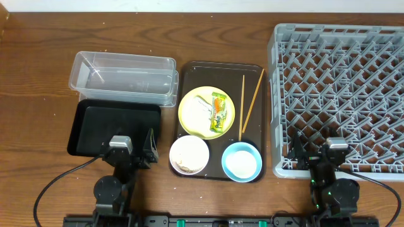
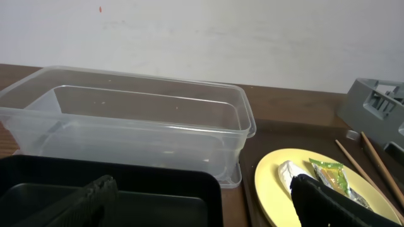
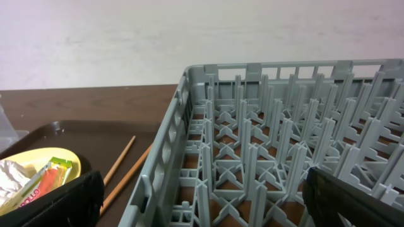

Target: Sort waste into correct bins and load items into the dishwasher rack

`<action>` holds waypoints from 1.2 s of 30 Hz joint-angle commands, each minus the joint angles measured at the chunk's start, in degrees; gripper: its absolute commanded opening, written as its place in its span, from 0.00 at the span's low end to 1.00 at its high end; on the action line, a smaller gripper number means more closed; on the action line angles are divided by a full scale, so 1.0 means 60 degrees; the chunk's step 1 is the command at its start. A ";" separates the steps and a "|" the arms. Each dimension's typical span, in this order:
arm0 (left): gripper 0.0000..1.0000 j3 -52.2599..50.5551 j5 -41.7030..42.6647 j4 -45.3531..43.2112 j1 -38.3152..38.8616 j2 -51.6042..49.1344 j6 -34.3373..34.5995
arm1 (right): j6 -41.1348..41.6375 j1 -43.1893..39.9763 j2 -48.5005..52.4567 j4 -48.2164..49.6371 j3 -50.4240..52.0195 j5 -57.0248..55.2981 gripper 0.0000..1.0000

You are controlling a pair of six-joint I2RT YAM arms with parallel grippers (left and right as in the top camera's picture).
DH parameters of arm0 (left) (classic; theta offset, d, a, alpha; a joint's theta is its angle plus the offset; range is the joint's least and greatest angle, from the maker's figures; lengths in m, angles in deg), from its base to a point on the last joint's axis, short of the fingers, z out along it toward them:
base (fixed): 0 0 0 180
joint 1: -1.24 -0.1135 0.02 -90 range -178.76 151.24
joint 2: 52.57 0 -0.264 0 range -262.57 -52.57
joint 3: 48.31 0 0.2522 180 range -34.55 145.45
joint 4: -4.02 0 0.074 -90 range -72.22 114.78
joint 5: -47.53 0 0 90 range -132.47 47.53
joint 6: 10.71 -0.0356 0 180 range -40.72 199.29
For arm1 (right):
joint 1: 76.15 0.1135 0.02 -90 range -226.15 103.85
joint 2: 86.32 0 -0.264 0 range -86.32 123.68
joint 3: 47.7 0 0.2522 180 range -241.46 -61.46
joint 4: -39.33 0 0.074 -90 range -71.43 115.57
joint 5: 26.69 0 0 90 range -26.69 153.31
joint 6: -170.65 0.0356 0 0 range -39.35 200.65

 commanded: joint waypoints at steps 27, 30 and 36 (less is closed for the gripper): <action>0.90 -0.0146 0.0448 0.0171 -0.0047 0.0066 0.0076 | 0.0484 -0.0178 -0.0062 0.0433 0.0036 0.0393 0.99; 0.90 -0.0146 0.1504 0.0135 -0.0047 0.0066 0.0087 | 0.1453 -0.0178 -0.0062 0.0772 0.0036 0.1086 0.99; 0.90 0.0273 0.4113 -0.1410 -0.0047 0.0066 0.0896 | 0.3129 -0.0178 -0.0044 0.1315 -0.0240 0.3450 0.99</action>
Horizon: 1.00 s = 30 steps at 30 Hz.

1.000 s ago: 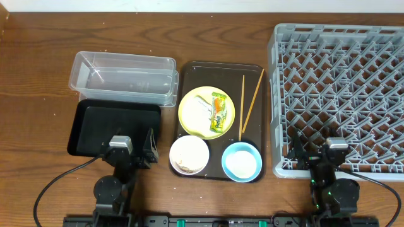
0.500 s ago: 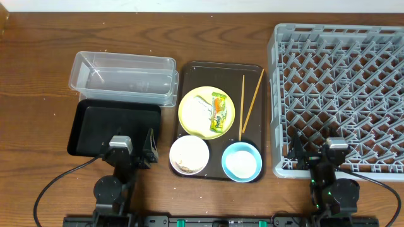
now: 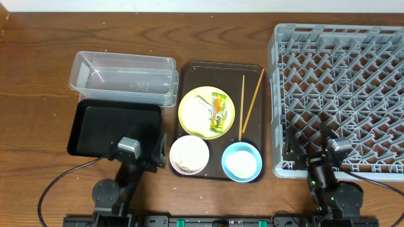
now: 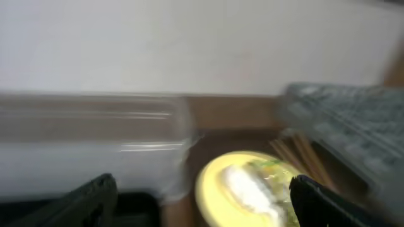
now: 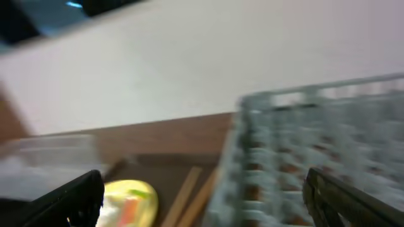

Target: Sort waste into correct bins and load items into the dishwasher rack

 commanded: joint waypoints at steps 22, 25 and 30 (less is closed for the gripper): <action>0.90 0.9129 0.5457 0.5366 0.0160 -0.8043 0.2732 | -0.0834 -0.0178 0.7941 -1.0123 -1.0499 0.1220 0.99; 0.90 0.9129 0.5271 0.6138 0.0889 -0.8794 0.2820 | -0.0823 -0.0178 0.8229 -0.9952 -1.0604 0.1814 0.99; 0.88 0.9125 0.2080 0.7533 0.3399 -1.0138 0.2816 | -0.0495 -0.0178 0.8262 -0.9570 -1.0604 0.1821 0.99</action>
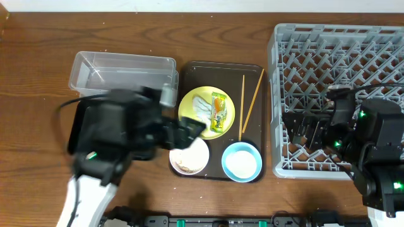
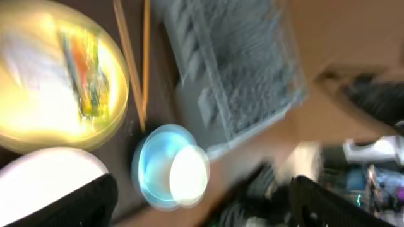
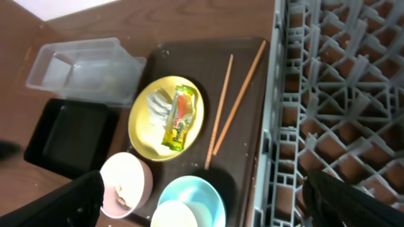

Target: Sort waste into correct bins and load items into the dishwasher rack

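A brown tray (image 1: 221, 70) holds a yellow plate (image 1: 197, 116) with a crumpled white wrapper and a green-orange packet (image 1: 218, 111). Two chopsticks (image 1: 251, 104) lie beside it. In front are a white bowl (image 1: 189, 155) with scraps and a blue bowl (image 1: 242, 162) with a white cup in it. My left gripper (image 1: 189, 129) hangs open over the tray between plate and white bowl; its view is blurred, the gripper (image 2: 202, 211) empty. My right gripper (image 1: 309, 132) is open over the grey rack's (image 1: 341, 57) front left, and its view (image 3: 202, 208) looks down on plate (image 3: 165, 118) and blue bowl (image 3: 189, 205).
A clear plastic bin (image 1: 123, 77) stands at the back left. A black bin (image 1: 85, 126) in front of it is largely covered by my left arm. The rack (image 3: 341, 94) fills the right side of the table. Cables trail from both arms.
Both arms have risen from the table's front edge. The left gripper is now over the tray beside the plate, the right over the rack's front left corner. Both stay open.
Both arms first rested low at the front edge, their cameras looking level across the bins and rack. A second ago they were slightly shifted and both wrist views were blurred. Now they are raised and looking down on the tray. No object has moved.
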`<action>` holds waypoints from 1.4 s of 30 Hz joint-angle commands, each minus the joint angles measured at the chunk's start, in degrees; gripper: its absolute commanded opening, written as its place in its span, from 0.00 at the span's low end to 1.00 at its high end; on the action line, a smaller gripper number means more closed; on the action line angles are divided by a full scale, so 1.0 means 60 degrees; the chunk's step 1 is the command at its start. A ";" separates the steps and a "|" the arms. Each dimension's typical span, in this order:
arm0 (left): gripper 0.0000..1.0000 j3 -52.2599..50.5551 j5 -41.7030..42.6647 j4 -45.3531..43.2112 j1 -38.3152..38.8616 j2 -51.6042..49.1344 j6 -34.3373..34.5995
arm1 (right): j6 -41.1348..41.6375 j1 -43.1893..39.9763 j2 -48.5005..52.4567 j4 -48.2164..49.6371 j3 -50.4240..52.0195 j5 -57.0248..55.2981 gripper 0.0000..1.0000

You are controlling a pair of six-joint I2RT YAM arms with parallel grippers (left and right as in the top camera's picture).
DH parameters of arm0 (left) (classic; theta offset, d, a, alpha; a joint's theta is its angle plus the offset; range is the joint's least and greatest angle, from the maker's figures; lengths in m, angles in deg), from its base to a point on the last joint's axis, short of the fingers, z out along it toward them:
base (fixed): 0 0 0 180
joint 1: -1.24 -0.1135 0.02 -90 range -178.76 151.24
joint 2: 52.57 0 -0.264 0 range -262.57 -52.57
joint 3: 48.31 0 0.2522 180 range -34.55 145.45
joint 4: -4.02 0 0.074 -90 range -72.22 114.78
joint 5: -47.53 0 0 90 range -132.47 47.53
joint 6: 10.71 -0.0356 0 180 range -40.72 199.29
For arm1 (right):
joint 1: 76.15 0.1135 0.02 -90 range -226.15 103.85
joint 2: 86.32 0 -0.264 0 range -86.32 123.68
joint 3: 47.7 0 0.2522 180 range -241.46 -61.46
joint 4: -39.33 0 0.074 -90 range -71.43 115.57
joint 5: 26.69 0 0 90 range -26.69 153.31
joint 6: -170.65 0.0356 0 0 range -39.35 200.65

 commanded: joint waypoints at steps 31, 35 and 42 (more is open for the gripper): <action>0.06 0.0441 -0.4648 -0.1541 0.5020 -0.2765 0.0157 | 0.0066 -0.0178 -0.0047 -0.0321 -0.0211 0.0291 0.99; 0.06 0.0437 -0.1712 -0.1625 0.2922 -0.1461 0.0149 | -0.0404 -0.0178 -0.0047 -0.0127 -0.0211 0.0987 0.88; 0.06 0.0437 0.5450 -0.2863 -0.0882 -0.0965 0.0437 | -0.2000 0.0244 0.0113 0.1836 -0.0208 0.5683 0.87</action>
